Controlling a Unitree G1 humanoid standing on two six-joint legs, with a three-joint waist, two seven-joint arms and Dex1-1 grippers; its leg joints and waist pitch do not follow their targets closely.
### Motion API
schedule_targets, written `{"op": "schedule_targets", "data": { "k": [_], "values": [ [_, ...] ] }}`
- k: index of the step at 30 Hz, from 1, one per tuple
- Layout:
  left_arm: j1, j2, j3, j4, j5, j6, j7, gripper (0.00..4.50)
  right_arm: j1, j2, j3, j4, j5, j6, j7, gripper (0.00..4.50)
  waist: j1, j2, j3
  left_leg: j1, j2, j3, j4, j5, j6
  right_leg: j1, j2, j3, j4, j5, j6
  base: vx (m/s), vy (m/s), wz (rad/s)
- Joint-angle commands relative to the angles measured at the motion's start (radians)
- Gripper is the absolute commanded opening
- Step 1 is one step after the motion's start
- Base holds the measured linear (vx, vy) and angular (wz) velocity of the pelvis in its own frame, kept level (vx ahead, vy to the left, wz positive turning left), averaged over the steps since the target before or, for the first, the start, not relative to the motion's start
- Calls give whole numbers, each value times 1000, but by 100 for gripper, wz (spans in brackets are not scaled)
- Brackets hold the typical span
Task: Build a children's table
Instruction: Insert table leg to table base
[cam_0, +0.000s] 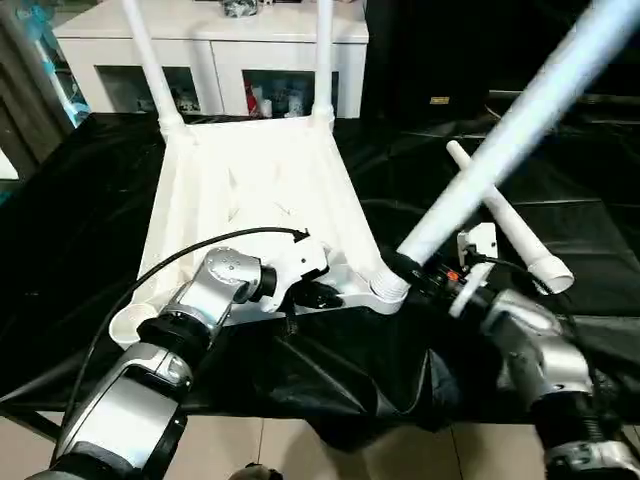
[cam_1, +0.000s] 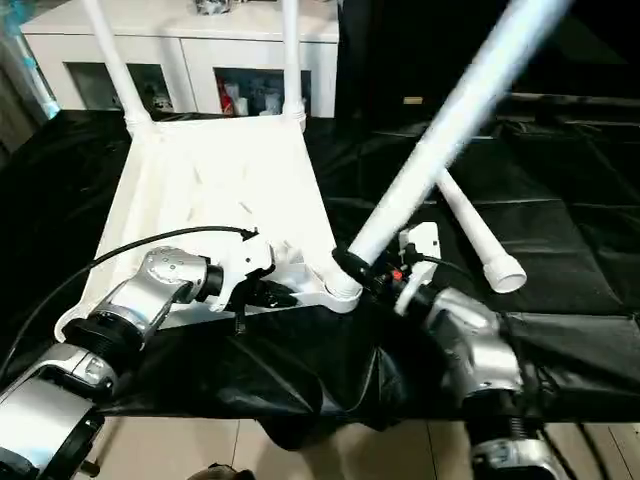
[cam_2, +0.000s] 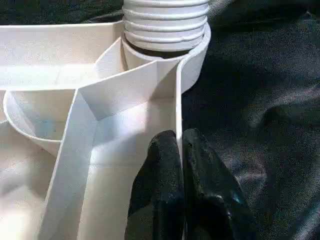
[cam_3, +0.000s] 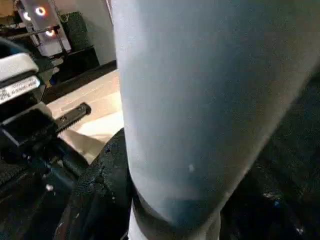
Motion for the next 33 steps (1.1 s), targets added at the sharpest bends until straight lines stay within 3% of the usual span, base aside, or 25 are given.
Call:
{"op": "schedule_targets", "data": {
  "k": [1, 7, 16, 25, 29, 33],
  "values": [
    [-38, 29, 50, -4, -8, -31, 24, 0, 34, -48, 1, 81, -89, 21, -29, 189, -6, -8, -49, 53, 64, -53, -93, -557, -71, 3, -70, 33, -99, -432, -176, 0, 0, 0],
    [-39, 32, 44, -8, -5, -40, 5, 0, -18, -93, 59, 20, -113, 78, -1, 189, -5, -4, -49, 52, 65, -54, -96, -552, -74, 4, -67, 33, -96, -428, -172, 0, 0, 0],
    [-27, 39, 35, -23, -4, -44, -20, 0, -115, -129, 156, 28, -154, 142, 77, 189, -2, -11, -49, 49, 65, -49, -91, -505, -59, 6, -68, 33, -93, -410, -184, 0, 0, 0],
    [-16, 47, 29, -37, -2, -44, -33, 0, -142, -156, 220, 32, -178, 178, 168, 188, 2, -14, -52, 46, 66, -44, -88, -455, -44, 11, -68, 34, -86, -358, -201, 0, 0, 0],
    [-13, 48, 28, -42, 0, -45, -39, 0, -140, -167, 244, 53, -188, 165, 207, 188, 5, -11, -53, 46, 68, -42, -88, -443, -41, 12, -66, 34, -83, -330, -211, 0, 0, 0],
    [-6, 48, 26, -48, 1, -46, -44, 0, -130, -170, 259, 63, -196, 151, 239, 188, 6, -17, -53, 44, 67, -41, -86, -431, -34, 15, -67, 34, -83, -329, -211, 0, 0, 0]
  ]
}}
